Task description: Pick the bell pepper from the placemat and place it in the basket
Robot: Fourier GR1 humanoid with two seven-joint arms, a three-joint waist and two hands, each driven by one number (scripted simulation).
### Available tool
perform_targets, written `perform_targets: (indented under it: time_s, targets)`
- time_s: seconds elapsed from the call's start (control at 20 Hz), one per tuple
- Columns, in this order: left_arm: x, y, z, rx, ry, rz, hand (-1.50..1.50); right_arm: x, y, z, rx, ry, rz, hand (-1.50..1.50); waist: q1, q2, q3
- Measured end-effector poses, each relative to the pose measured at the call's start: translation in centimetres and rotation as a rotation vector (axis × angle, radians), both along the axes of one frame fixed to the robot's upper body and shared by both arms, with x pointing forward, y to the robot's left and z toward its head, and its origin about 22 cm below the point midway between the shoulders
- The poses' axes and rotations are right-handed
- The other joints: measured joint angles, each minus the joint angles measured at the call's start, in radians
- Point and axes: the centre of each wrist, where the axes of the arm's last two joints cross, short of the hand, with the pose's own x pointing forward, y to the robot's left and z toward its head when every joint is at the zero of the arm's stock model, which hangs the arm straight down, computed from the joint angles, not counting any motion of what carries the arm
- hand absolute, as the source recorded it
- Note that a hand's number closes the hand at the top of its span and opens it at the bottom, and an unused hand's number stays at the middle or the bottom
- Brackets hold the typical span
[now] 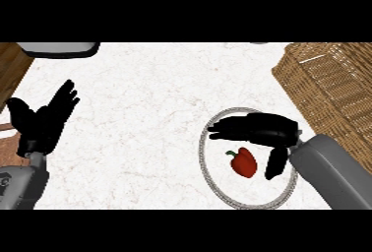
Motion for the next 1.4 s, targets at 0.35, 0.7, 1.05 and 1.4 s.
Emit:
perform_targets:
  time_s: [0.35,0.7,1.05,1.4]
  targets:
    - [-0.4,0.0,-0.3,-0.002,0.008,0.0,0.0,0.5,0.2,-2.6,-0.072,-0.027,0.019,-1.5,-0.001,-0.001,0.0]
    - [-0.3,0.4,0.1,0.001,0.011,0.005,0.0,1.6,-0.5,-2.8,-0.076,-0.031,0.017,-1.5,-0.003,-0.001,0.0]
    - [-0.2,0.4,-0.3,-0.003,0.007,0.002,0.0,1.7,-0.9,-3.3,-0.066,-0.016,0.052,-1.5,-0.002,-0.001,0.0]
    - [0.0,0.4,0.8,-0.003,0.002,0.003,0.0,0.4,-0.8,-5.0,-0.084,-0.042,0.065,-1.5,-0.004,-0.002,0.0]
